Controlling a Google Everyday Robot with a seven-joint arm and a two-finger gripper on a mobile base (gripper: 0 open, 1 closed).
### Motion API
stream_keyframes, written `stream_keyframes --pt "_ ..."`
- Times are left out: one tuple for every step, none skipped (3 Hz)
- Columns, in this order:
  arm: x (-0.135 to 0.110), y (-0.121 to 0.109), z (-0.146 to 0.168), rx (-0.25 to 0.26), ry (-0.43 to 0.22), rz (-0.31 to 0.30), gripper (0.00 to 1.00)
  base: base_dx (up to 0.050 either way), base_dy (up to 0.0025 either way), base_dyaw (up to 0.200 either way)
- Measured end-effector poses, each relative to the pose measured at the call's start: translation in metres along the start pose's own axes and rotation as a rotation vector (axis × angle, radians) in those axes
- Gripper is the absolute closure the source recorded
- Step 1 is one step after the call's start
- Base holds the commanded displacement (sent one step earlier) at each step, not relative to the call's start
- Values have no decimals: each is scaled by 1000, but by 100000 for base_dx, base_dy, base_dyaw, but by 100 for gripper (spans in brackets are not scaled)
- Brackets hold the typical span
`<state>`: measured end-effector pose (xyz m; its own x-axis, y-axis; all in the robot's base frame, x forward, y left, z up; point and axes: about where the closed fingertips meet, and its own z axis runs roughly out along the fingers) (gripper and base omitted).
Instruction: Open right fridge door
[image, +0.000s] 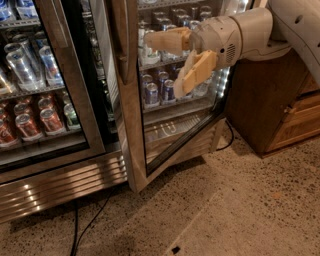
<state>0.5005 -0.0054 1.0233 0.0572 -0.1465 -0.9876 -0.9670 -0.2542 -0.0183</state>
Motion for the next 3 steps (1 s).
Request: stream_keyframes --pt "-1 4 9 -55 -5 1 0 0 0 0" --pt "-4 5 18 -90 -6 -20 0 0 0 0" --pt "-6 4 21 -102 -15 -49 0 0 0 0"
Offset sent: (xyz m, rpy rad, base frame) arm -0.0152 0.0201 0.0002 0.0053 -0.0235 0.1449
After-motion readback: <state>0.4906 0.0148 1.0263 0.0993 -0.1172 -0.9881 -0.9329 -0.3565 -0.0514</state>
